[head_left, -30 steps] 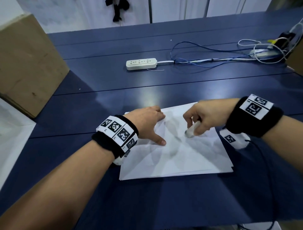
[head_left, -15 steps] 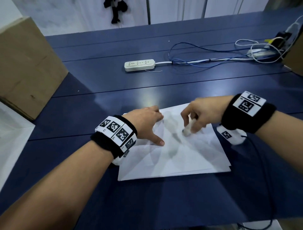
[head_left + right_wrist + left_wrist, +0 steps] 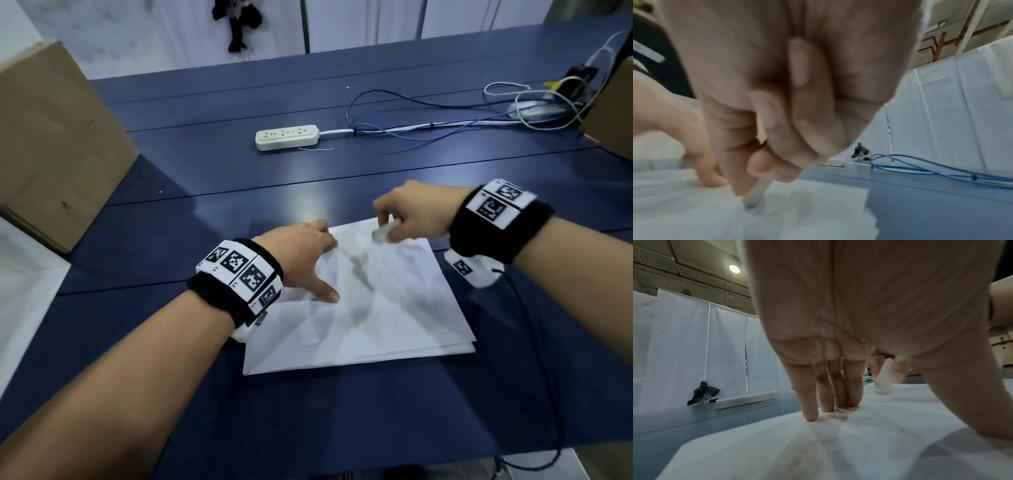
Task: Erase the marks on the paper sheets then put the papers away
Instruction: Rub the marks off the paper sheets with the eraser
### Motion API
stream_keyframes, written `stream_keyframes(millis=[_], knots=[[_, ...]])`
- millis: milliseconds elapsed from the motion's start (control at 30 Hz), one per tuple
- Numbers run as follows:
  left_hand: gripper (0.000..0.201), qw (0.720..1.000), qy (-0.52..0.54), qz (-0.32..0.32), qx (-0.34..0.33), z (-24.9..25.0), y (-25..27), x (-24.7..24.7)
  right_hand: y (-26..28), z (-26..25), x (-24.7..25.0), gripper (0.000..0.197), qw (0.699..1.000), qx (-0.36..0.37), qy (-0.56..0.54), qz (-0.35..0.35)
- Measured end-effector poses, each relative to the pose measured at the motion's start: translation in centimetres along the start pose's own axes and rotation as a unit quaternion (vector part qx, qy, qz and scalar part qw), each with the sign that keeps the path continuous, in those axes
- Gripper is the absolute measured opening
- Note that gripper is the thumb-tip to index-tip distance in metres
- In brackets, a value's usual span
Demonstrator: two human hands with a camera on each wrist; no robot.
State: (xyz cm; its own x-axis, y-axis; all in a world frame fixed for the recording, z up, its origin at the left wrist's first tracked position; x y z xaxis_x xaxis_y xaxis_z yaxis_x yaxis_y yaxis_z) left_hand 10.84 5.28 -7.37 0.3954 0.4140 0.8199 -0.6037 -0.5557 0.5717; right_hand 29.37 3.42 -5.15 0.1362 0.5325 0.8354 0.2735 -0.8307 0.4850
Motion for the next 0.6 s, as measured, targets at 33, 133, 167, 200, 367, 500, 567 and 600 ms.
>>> stream_keyframes(millis=[33,133,167,200,367,500,567,600], knots=[[0.082,1.000,-0.001,-0.001,0.000,0.1,0.0,0.0,-0.3,0.3,0.4,0.018,1.000,-0.012,0.001,0.026],[0.080,1.000,-0.002,0.001,0.001,0.2,0.1,-0.1,0.1,0.5,-0.1,0.018,1.000,0.007,-0.022,0.013],[0.079,1.000,-0.001,0.001,0.001,0.2,0.2,0.0,0.7,0.1,-0.8,0.020,0.999,0.023,-0.034,-0.026],[0.077,1.000,0.001,0.001,0.001,0.1,0.2,0.0,1.4,-0.5,-1.6,0.023,0.996,0.035,-0.041,-0.075],[0.075,1.000,-0.004,0.000,0.000,0.3,0.2,0.2,0.4,-0.3,-0.6,0.019,0.999,0.010,0.003,-0.043],[0.076,1.000,-0.005,0.000,0.004,0.3,0.3,0.2,-0.8,1.3,1.0,0.015,0.999,-0.025,-0.004,0.046],[0.077,1.000,-0.003,0.001,0.005,0.3,0.3,0.2,-0.1,0.9,0.0,0.018,1.000,0.009,-0.023,-0.005],[0.078,1.000,-0.001,0.001,0.004,0.3,0.3,0.1,0.7,0.1,-0.9,0.024,0.997,0.028,-0.036,-0.055]])
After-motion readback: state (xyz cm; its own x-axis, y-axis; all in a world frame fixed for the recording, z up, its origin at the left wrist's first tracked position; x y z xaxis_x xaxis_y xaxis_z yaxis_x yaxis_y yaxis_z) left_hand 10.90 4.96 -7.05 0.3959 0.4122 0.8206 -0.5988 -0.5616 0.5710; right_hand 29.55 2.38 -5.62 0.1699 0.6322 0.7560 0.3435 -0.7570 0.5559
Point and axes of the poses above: each hand's wrist, its own y-axis away from the middle knuckle, its own x-axis out of the back of the hand, z = x × y, the point moved 5 cm from there along -y, towards the middle knuckle, and after that the axes turned 12 degrees about -z, right-handed, at the moved point
